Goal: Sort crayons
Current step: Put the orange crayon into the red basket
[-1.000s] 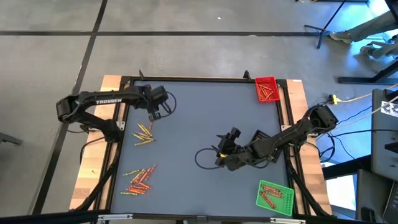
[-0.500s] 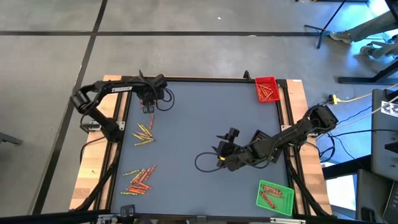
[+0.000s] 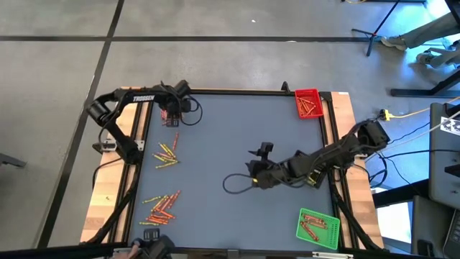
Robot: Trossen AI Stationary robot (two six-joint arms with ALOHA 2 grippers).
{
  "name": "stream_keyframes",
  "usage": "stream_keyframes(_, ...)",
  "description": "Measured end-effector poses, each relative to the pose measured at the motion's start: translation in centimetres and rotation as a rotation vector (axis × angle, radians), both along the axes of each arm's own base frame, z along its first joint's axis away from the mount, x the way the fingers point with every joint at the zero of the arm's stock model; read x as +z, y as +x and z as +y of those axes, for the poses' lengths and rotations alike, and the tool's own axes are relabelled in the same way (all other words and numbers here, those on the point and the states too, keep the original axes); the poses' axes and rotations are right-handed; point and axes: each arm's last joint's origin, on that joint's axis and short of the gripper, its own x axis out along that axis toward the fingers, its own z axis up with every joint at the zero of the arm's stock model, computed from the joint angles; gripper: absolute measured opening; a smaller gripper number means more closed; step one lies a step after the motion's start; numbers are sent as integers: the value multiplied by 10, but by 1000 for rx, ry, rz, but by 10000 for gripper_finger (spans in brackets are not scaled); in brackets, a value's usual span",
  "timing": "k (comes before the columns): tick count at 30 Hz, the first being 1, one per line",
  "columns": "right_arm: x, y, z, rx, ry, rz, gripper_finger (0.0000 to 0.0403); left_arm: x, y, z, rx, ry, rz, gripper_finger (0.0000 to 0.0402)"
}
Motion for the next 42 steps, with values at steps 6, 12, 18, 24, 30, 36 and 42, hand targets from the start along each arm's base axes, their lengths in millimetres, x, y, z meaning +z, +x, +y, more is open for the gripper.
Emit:
stream_keyframes(6, -2, 5, -21, -12, 29, 41, 243, -6, -4, 7, 20, -24, -24, 127)
stream_keyframes(12, -2, 7, -29, -5, 32, 61, 243, -3, -2, 8, 9, -34, -26, 128)
stream_keyframes(18, -2, 7, -28, 12, 25, 71, 243, 7, 14, 9, -52, -25, -83, 128)
stream_keyframes(24, -2, 7, -28, 22, 38, 74, 243, 7, 12, 10, -61, -54, -98, 128)
stream_keyframes(30, -2, 7, -28, 20, 41, 72, 243, 6, 5, 16, -14, -99, -158, 128)
stream_keyframes(36, -2, 7, -28, 8, 54, 62, 243, -5, 3, 23, 6, -132, -166, 128)
stream_keyframes(42, -2, 7, -28, 7, 55, 61, 243, -7, 5, 21, 16, -134, -154, 128)
